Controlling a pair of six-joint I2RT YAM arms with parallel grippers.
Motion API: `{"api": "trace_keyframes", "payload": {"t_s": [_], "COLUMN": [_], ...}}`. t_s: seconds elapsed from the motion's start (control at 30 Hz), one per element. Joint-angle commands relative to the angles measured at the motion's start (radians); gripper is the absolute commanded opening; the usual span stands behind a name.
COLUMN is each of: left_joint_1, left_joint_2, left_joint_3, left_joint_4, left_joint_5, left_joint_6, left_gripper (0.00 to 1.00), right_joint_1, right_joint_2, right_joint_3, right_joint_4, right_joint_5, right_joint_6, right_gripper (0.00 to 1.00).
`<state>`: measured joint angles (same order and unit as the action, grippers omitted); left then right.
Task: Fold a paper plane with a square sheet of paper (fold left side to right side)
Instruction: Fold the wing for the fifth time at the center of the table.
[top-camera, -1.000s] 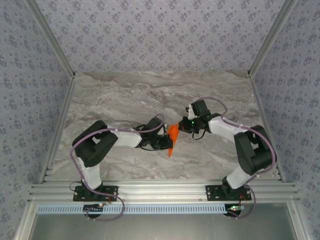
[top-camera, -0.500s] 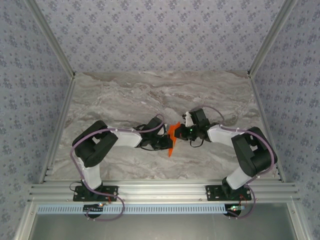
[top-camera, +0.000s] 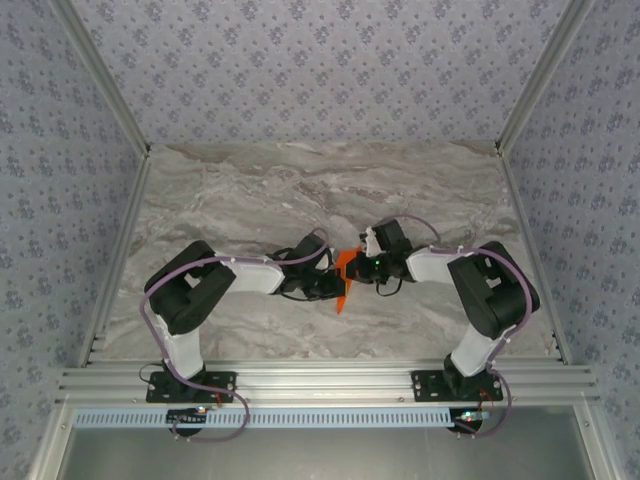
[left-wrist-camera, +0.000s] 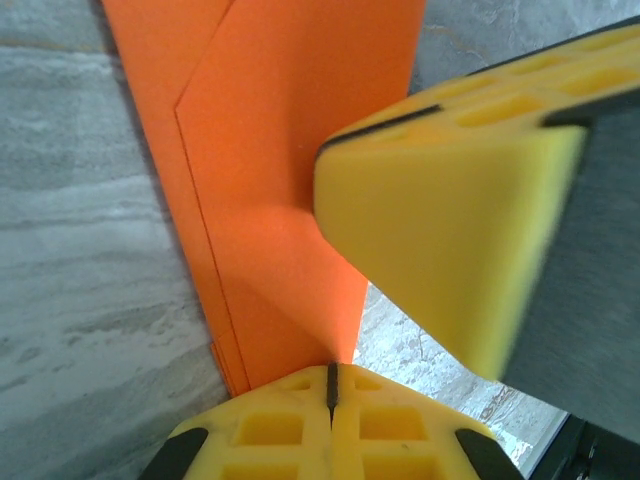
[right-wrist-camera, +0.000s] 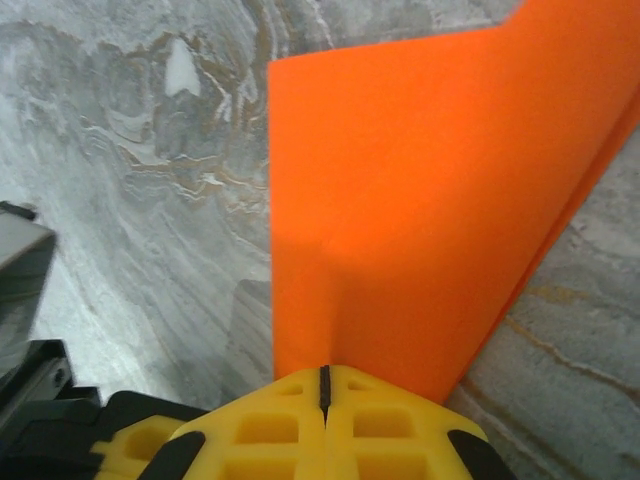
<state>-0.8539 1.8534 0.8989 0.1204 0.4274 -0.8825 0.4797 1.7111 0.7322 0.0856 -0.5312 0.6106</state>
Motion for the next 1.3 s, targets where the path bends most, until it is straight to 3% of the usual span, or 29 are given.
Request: {"api": "trace_keyframes", "payload": {"t_s": [0.0, 1.27], "left_joint_1": [-0.010, -0.011], "left_joint_2": [0.037, 0.041], "left_joint_3": [-0.022, -0.025], "left_joint_4": [-0.146, -0.162], "left_joint_5": [-0.059, -0.062], "left_joint_6": [0.000, 0.003], "left_gripper": [0.04, 0.03], "right_joint_1": [-0.010, -0.212], "right_joint_2": [0.045, 0.258], "right_joint_3": [0.033, 0.344], "right_joint_4": [-0.028, -0.221], "right_joint_5": [0.028, -0.010], "right_joint_6": [-0.060, -0.226], "right_gripper": [0.01, 0.01]}}
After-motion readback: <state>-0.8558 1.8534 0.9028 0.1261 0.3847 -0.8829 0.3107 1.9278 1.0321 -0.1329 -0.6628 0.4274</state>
